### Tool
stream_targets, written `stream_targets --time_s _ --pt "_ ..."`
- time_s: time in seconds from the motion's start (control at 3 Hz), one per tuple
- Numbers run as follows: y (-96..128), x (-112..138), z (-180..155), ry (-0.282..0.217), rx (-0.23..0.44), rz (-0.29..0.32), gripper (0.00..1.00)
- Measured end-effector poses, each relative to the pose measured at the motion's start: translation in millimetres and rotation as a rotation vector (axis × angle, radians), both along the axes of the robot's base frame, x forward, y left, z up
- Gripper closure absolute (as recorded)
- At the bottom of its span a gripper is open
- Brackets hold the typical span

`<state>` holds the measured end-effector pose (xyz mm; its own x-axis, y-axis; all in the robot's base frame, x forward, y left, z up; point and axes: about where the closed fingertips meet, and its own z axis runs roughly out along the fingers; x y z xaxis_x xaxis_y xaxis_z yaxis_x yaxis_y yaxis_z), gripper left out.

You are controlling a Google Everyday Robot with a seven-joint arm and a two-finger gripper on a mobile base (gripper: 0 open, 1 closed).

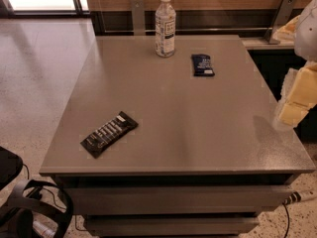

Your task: Move rxbar blueberry near rxbar chocolate

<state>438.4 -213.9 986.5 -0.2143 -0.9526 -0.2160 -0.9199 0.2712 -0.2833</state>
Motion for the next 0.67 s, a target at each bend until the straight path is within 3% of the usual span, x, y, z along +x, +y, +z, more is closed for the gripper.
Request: stream_targets --time_s 0.33,0.67 --pt "0 0 1 -0.003 0.001 -0.001 0.0" --pt "-9 24 -1 -0.05 0.061 -0.072 0.0"
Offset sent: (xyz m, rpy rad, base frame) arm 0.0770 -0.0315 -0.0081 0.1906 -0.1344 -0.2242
